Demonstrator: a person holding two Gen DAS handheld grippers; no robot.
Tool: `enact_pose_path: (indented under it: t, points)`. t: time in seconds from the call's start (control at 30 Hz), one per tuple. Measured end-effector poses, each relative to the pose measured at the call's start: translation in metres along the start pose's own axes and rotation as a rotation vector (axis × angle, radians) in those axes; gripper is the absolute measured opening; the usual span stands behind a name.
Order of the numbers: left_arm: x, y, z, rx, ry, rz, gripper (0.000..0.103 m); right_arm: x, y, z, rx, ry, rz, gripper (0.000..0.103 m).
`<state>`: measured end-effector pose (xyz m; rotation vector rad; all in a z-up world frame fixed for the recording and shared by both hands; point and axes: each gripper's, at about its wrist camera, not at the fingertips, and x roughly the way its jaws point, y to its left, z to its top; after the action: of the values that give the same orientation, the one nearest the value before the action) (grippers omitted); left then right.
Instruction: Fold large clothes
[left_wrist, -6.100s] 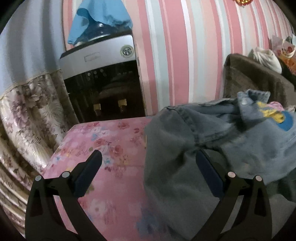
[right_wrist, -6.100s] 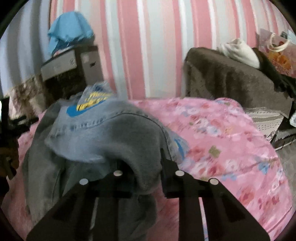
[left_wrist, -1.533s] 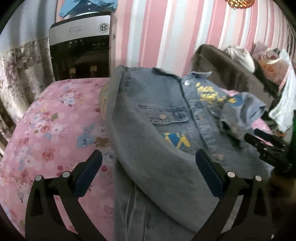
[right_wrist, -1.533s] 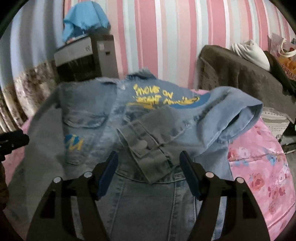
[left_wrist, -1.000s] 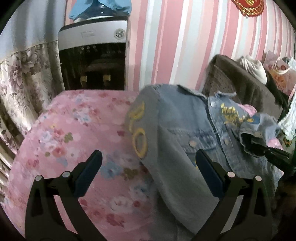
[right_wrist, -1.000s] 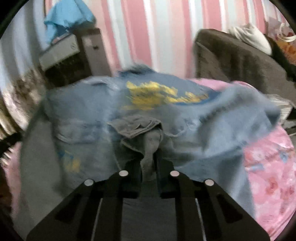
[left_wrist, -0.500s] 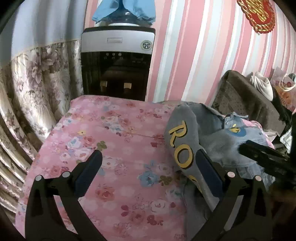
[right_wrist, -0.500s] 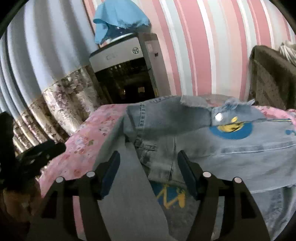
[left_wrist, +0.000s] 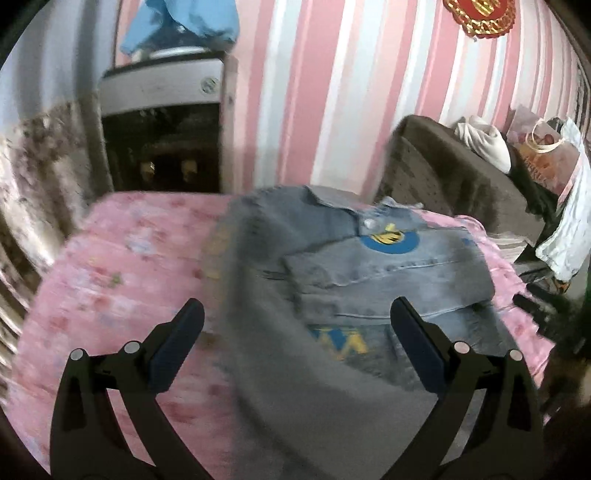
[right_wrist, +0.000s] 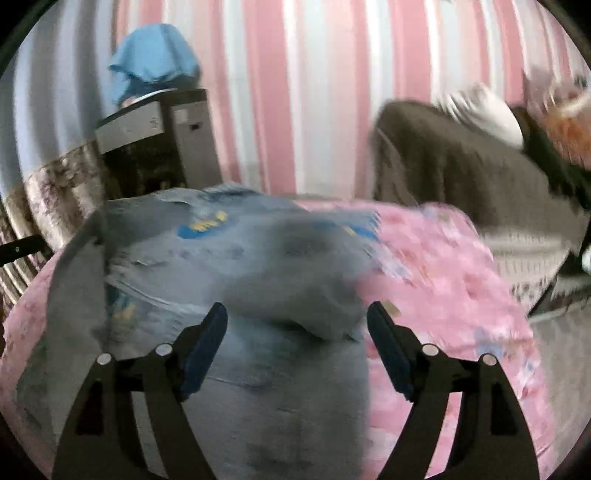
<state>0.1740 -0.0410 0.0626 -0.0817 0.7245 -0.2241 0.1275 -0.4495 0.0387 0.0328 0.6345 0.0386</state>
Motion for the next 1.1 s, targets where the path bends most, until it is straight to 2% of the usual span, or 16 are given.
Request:
enact_pose_path:
  t: [0.17,0.3,0.43,0.57,0.63,0.67,0.77,0.8,0.83,0.87,0.93,1.0,1.1]
  points:
    - [0.045,-0.040,0.011,-0.005,0.047,0.021,0.100,0.016,-0.038,0.001,0.074,0.003,0.012,0.079]
    - [0.084,-0.063,0.026,0.024,0.071,0.084,0.100,0.037,-0.057,0.018,0.100,0.017,0.043,0.079]
    - [0.124,-0.061,0.029,-0.015,0.122,0.136,0.100,0.070,-0.057,0.023,0.133,0.090,0.119,0.079]
    - [0.167,-0.042,0.021,-0.054,0.220,0.168,0.099,0.097,-0.050,0.017,0.107,0.167,0.152,0.078]
    - [0.183,-0.036,0.016,-0.059,0.268,0.175,0.090,0.098,-0.053,0.018,0.117,0.169,0.175,0.078]
    - [0.190,-0.035,0.012,-0.054,0.276,0.170,0.090,0.097,-0.055,0.020,0.116,0.165,0.179,0.078]
    - [0.194,-0.040,0.009,-0.021,0.249,0.152,0.078,0.085,-0.070,0.028,0.144,0.130,0.219,0.079]
    - [0.193,-0.041,0.009,-0.012,0.234,0.142,0.064,0.083,-0.074,0.029,0.140,0.130,0.212,0.079]
    - [0.193,-0.040,0.009,-0.009,0.225,0.143,0.044,0.082,-0.077,0.030,0.137,0.130,0.196,0.079]
    - [0.192,-0.038,0.010,-0.015,0.214,0.118,0.044,0.081,-0.080,0.031,0.140,0.128,0.184,0.079]
    - [0.188,-0.034,0.011,-0.032,0.201,0.072,0.033,0.082,-0.084,0.030,0.161,0.120,0.153,0.079]
    - [0.179,-0.035,0.013,-0.019,0.162,0.040,0.031,0.084,-0.080,0.029,0.180,0.112,0.153,0.079]
    - [0.161,-0.038,0.021,0.038,0.102,0.043,0.030,0.083,-0.068,0.025,0.174,0.097,0.142,0.079]
